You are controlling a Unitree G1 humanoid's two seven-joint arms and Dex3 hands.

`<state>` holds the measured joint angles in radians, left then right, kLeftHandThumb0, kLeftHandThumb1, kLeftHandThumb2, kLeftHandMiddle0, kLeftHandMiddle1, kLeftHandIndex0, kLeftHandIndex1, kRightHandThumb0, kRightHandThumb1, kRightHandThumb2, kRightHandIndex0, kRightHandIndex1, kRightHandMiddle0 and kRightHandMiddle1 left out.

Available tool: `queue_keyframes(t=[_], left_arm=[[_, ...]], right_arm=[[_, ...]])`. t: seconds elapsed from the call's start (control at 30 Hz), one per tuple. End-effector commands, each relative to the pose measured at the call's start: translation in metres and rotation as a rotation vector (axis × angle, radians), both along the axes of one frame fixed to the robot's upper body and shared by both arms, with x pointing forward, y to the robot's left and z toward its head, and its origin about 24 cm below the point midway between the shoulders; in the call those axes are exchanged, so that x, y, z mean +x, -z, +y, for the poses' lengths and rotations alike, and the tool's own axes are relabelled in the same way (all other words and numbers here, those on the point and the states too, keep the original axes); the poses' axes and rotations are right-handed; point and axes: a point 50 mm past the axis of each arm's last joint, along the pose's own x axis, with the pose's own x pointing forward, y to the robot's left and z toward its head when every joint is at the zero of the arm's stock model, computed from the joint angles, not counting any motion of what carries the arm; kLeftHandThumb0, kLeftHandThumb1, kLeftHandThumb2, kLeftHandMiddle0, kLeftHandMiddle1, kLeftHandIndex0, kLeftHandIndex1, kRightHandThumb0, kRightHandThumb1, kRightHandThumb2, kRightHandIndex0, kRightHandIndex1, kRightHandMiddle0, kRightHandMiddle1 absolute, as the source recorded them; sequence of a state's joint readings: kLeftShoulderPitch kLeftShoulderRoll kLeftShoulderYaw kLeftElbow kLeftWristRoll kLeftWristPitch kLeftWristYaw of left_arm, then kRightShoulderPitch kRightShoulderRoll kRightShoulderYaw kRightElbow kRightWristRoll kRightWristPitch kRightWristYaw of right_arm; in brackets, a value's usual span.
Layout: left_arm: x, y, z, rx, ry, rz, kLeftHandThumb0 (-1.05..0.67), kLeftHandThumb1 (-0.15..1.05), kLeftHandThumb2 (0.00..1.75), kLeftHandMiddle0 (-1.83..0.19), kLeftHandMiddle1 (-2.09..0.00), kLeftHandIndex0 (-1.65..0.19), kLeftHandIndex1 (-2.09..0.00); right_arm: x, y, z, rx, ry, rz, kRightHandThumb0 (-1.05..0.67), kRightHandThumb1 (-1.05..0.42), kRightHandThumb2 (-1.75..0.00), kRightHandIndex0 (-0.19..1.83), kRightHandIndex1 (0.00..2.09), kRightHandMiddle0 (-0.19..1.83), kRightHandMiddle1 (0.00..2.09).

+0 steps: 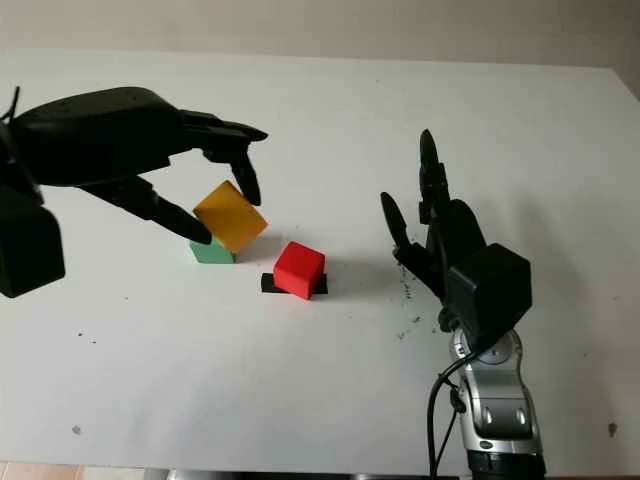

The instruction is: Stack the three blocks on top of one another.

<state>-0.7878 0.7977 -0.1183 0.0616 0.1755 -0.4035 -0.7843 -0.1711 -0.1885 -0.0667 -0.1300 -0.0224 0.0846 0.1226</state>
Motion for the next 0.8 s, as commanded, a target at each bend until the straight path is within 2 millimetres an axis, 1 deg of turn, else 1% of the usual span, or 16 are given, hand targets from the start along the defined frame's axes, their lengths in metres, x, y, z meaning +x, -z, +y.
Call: queue_keyframes(t=[0.0, 0.37, 0.63, 0.77], left_arm=[[0.0, -0.009, -0.004, -0.025, 0.02, -0.019, -0.35, 1.02, 0.05, -0.3, -0.05, -0.39, -1.35], [0.008, -0.007, -0.01, -0.08, 0.037, 0.009, -0.33, 1.01, 0.05, -0.29, -0.05, -0.41, -1.26], [0.018, 0.0, -0.018, -0.062, 0.055, 0.052, -0.36, 1.04, 0.06, -0.27, -0.04, -0.38, -1.3], [0.024, 0.004, -0.025, -0.058, 0.058, 0.104, -0.37, 1.05, 0.06, -0.25, -0.04, -0.36, -1.34]], right_arm=[[-0.001, -0.002, -0.001, 0.004, -0.002, -0.016, -0.7, -1.05, -0.51, -0.16, 0.05, -0.1, 0.06], [0.0, -0.003, 0.0, -0.006, 0.0, -0.019, -0.7, -1.05, -0.52, -0.16, 0.06, -0.1, 0.06], [0.001, -0.003, 0.0, -0.002, 0.002, -0.017, -0.7, -1.05, -0.52, -0.16, 0.06, -0.1, 0.05], [0.001, -0.002, 0.001, 0.006, 0.002, -0.02, -0.69, -1.05, -0.51, -0.16, 0.05, -0.1, 0.05]])
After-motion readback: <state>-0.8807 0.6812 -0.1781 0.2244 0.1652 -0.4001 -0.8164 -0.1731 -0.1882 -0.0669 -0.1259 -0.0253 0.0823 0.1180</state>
